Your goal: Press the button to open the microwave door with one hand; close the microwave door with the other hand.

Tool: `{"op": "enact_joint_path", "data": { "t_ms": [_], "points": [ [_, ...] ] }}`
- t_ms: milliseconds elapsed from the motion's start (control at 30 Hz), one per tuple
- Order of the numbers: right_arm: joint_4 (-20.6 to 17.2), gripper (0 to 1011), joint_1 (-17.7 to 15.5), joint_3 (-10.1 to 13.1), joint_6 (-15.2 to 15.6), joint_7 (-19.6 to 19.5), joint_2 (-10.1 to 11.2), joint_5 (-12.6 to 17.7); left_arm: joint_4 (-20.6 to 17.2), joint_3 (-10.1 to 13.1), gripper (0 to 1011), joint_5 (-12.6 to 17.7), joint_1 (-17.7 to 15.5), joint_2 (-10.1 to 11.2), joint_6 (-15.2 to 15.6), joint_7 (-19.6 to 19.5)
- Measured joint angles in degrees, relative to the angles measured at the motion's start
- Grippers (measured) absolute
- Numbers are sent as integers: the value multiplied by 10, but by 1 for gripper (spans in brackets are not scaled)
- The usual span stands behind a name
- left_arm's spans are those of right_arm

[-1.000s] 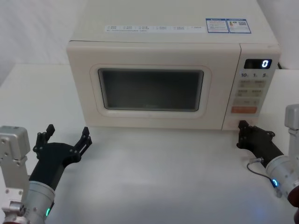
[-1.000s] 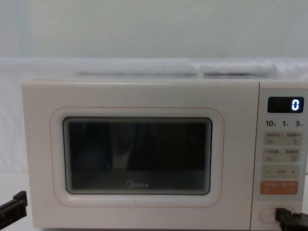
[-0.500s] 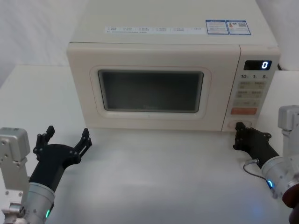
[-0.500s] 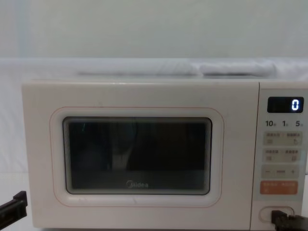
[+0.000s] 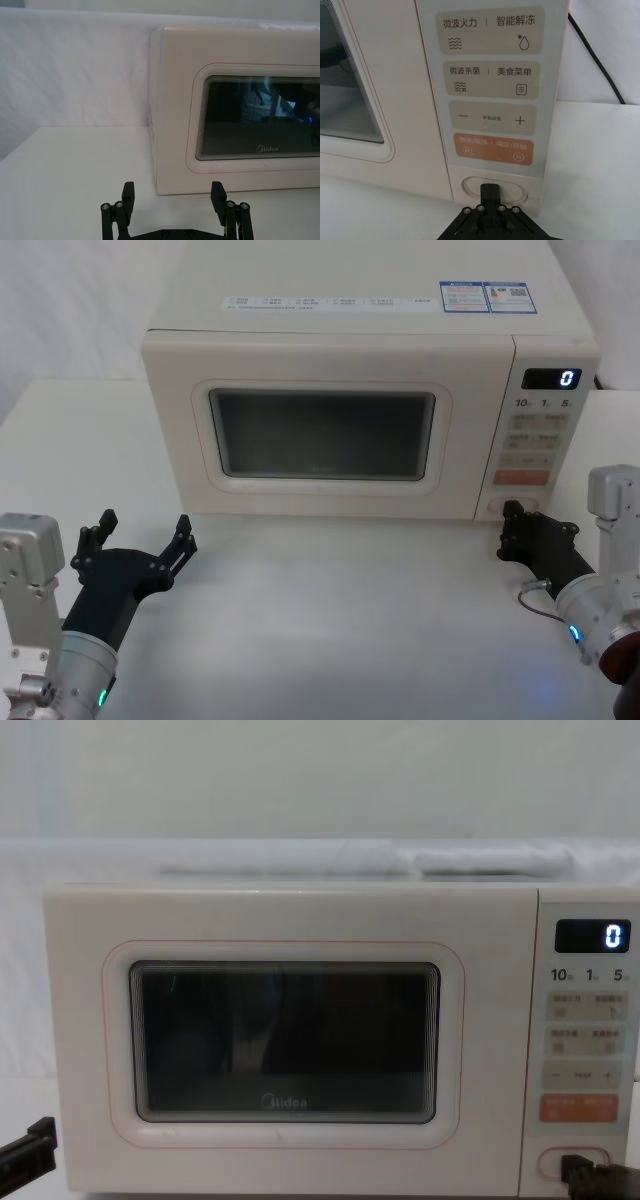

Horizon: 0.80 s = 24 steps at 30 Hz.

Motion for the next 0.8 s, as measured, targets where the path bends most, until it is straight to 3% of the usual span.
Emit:
{"op": "enact_joint_path", "data": {
  "t_ms": [800],
  "points": [
    [21, 0, 15, 5, -7, -3, -21, -14, 0, 0, 1001, 0, 0, 0, 0, 0]
  ]
}}
